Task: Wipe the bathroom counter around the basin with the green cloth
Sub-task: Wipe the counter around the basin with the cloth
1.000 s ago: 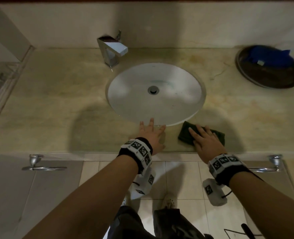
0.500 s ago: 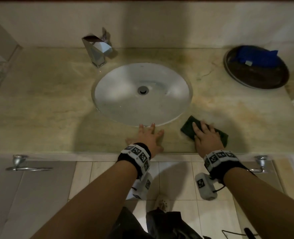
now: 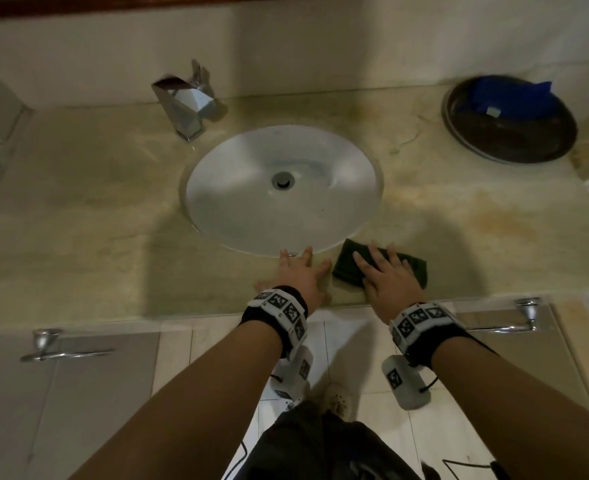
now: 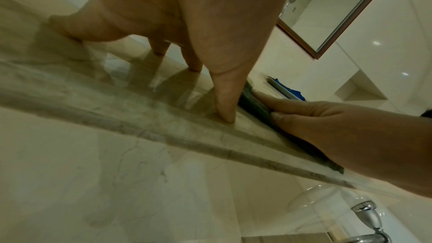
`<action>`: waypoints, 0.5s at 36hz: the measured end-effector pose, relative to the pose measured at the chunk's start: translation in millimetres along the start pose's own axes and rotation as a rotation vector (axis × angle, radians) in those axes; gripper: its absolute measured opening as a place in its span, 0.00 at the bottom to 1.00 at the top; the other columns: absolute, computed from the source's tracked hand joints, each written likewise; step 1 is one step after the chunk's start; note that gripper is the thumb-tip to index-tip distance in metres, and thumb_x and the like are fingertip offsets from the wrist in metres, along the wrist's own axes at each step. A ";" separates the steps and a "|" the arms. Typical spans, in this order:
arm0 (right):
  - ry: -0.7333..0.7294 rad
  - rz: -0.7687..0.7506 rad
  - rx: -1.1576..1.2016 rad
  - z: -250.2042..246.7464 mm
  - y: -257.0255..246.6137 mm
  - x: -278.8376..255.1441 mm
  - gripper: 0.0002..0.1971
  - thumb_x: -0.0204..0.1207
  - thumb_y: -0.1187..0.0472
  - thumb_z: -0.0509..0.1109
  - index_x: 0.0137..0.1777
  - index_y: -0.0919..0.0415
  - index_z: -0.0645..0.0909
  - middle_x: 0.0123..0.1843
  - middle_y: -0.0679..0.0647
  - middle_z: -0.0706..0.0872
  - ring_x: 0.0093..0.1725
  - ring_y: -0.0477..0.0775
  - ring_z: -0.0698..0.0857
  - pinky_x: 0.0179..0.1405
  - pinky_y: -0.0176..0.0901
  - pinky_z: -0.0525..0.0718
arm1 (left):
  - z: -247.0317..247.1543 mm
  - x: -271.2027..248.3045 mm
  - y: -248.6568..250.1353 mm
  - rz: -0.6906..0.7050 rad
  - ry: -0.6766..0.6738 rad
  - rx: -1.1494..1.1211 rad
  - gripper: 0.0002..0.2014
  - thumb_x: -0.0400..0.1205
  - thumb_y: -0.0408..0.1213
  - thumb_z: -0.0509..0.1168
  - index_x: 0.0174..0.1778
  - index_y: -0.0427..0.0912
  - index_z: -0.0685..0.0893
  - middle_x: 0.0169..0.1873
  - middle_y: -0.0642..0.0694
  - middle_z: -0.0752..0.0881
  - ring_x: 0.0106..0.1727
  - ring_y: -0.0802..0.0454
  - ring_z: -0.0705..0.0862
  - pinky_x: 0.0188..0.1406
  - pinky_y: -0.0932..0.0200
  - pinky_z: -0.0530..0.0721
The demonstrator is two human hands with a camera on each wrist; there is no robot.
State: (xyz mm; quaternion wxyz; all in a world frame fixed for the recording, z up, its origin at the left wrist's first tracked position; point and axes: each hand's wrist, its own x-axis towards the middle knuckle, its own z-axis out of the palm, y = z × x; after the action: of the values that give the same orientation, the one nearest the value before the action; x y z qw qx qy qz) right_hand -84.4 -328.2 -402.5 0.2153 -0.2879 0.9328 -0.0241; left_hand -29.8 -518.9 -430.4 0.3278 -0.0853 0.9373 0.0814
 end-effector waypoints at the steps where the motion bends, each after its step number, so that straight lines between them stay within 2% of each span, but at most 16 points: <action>1: -0.001 0.003 0.002 0.5 0.2 -0.2 0.28 0.87 0.50 0.49 0.85 0.40 0.45 0.87 0.48 0.43 0.85 0.62 0.44 0.82 0.60 0.45 | 0.6 0.1 0.1 0.000 -0.004 -0.004 0.38 0.76 0.68 0.57 0.79 0.70 0.45 0.84 0.47 0.40 0.82 0.27 0.42 0.73 0.21 0.56; 5: 0.013 0.007 0.004 1.8 0.1 -0.4 0.27 0.87 0.49 0.49 0.85 0.40 0.46 0.87 0.48 0.43 0.85 0.61 0.45 0.83 0.59 0.46 | -3.3 -7.1 3.5 -0.011 -0.012 -0.043 0.38 0.79 0.65 0.59 0.81 0.68 0.46 0.85 0.49 0.39 0.81 0.26 0.39 0.73 0.20 0.56; 13: 0.027 0.060 0.045 0.0 21.8 -8.4 0.27 0.87 0.49 0.48 0.85 0.40 0.47 0.87 0.47 0.42 0.85 0.60 0.45 0.83 0.58 0.46 | -15.4 -24.9 7.8 -0.034 -0.044 -0.173 0.39 0.80 0.60 0.63 0.82 0.69 0.46 0.84 0.57 0.37 0.82 0.31 0.35 0.66 0.11 0.57; 15: 0.030 0.068 0.049 -1.6 36.3 -9.7 0.27 0.87 0.49 0.48 0.85 0.40 0.47 0.87 0.47 0.43 0.85 0.60 0.45 0.83 0.58 0.46 | -13.4 -22.5 7.9 -0.039 -0.035 -0.149 0.40 0.79 0.61 0.63 0.81 0.69 0.46 0.84 0.55 0.38 0.82 0.30 0.37 0.69 0.15 0.56; 18: 0.027 0.078 0.043 -5.5 59.1 -9.0 0.27 0.87 0.49 0.49 0.85 0.40 0.48 0.87 0.48 0.43 0.85 0.60 0.45 0.82 0.58 0.46 | -12.3 -20.3 13.4 -0.052 -0.016 -0.112 0.39 0.80 0.58 0.63 0.84 0.63 0.48 0.85 0.46 0.40 0.82 0.26 0.40 0.79 0.26 0.52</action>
State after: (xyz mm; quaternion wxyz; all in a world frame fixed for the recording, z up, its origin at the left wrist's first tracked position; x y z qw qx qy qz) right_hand -111.1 -274.5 -404.1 0.2097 -0.2462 0.9454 -0.0398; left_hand -24.4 -506.3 -406.9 0.3320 -0.1272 0.9261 0.1258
